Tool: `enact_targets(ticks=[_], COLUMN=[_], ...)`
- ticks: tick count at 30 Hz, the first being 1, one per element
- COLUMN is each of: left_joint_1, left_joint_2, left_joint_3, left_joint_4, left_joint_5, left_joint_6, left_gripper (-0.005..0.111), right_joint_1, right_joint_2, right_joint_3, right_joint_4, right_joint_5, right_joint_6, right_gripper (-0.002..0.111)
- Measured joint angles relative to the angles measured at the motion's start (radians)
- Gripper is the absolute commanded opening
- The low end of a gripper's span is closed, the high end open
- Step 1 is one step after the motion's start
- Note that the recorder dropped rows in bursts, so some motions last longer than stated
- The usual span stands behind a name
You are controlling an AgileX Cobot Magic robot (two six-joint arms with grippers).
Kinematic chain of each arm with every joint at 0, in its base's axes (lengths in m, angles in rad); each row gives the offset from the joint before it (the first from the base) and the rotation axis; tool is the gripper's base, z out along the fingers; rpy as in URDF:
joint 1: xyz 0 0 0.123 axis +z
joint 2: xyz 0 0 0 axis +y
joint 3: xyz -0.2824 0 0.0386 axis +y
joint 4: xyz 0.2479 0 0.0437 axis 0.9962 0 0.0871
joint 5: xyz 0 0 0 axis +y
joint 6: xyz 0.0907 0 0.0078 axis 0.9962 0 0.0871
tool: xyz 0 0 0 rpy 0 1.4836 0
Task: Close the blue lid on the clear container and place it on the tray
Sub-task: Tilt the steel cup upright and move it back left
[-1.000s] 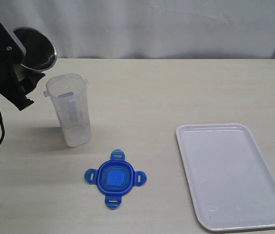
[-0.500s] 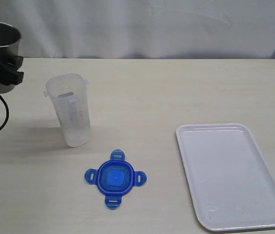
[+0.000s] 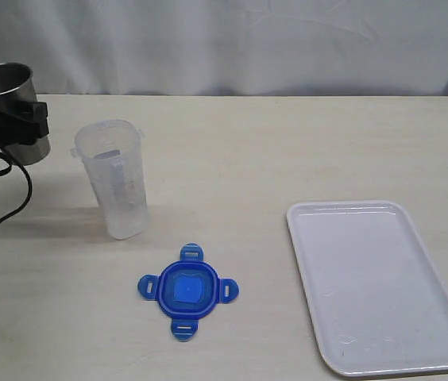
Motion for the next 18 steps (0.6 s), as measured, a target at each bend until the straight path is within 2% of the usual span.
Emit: enact_targets(ticks=[8,18], left_joint_1=[0.078,0.08], left_joint_2=[0.194,0.447], left_joint_3=[-0.154,-0.398], left_joint_4=[0.066,0.129], left_joint_5=[-0.027,-0.093], left_joint_6=[-0.018,-0.018], left_gripper=[0.0,0.0], right_joint_1=[0.0,0.0], right_joint_2=[0.0,0.0], right_joint_3=[0.0,0.0], right_joint_4=[0.0,0.0], right_joint_5=[0.0,0.0], right_joint_6=[0.0,0.0], right_gripper=[0.004,0.004])
